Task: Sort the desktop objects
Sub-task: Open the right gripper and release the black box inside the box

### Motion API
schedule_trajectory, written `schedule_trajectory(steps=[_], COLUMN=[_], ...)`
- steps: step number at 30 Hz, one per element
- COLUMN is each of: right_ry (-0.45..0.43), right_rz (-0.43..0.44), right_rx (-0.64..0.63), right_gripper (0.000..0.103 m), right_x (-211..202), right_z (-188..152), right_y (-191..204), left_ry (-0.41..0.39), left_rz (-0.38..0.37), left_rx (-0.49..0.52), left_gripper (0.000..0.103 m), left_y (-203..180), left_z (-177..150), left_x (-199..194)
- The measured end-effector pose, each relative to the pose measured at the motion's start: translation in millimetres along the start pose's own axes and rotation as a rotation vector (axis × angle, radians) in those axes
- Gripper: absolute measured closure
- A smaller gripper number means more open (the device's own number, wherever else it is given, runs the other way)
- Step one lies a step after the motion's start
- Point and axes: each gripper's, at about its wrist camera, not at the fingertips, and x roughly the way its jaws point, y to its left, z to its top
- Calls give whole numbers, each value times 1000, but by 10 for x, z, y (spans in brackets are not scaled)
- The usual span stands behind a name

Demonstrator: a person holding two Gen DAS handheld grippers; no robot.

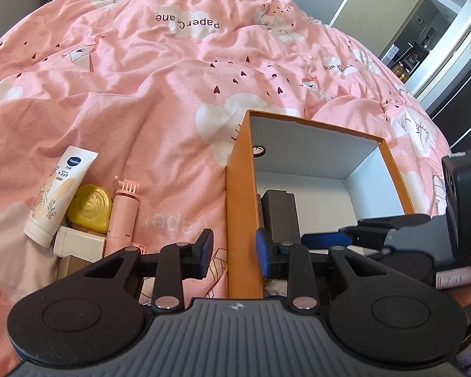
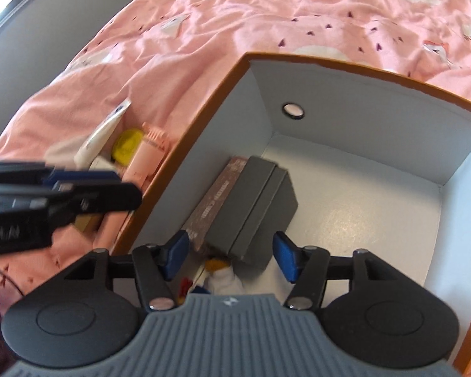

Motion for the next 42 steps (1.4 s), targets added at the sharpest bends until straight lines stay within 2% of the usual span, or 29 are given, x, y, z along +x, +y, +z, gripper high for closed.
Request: schedule_trajectory(steps=[4, 9, 14, 15, 16, 18, 20, 22, 25, 29, 31, 37, 42], right_ry=[25, 14, 26, 16, -20, -71, -96, -127, -126, -132, -119, -85, -44], right_rz=[-45, -69, -32, -5, 64, 115, 114, 54, 62, 44, 45, 73, 149], right_rx=[-24, -24, -36, -11, 67, 155, 197, 272, 366, 413, 440, 475, 501], right_gripper=[42, 48, 48, 47, 46, 45, 46, 46, 47, 50, 55, 61, 64], right_x=[150, 201, 140, 87, -28, -133, -157, -133, -13, 137, 235, 404, 509], right_z=[-6, -3, -26, -35, -39, -14, 21, 136, 266, 443, 512, 530, 488], right_y=[62, 72, 40, -12, -143, -275, -322, -413, -506, -597, -639, -731, -783], left_ry=[-3, -1, -2, -1, 0, 0, -1, -1, 4, 8, 10, 31, 42], left_rz=[-2, 4, 0, -2, -5, -8, -11, -15, -23, -20, -23, -27, -10], left_rx=[-11, -14, -12, -12, -11, -10, -13, -16, -26, -16, -16, -24, -16], left_gripper=[70, 70, 70, 70, 70, 70, 70, 70, 70, 70, 70, 70, 70], left_y=[2, 12, 25, 23, 25, 27, 21, 17, 22, 5, 8, 15, -23], left_z=[1, -12, -10, -11, -5, 6, 16, 26, 45, 58, 65, 85, 83], left_x=[7, -6, -4, -3, -1, 6, 13, 17, 39, 55, 62, 118, 149])
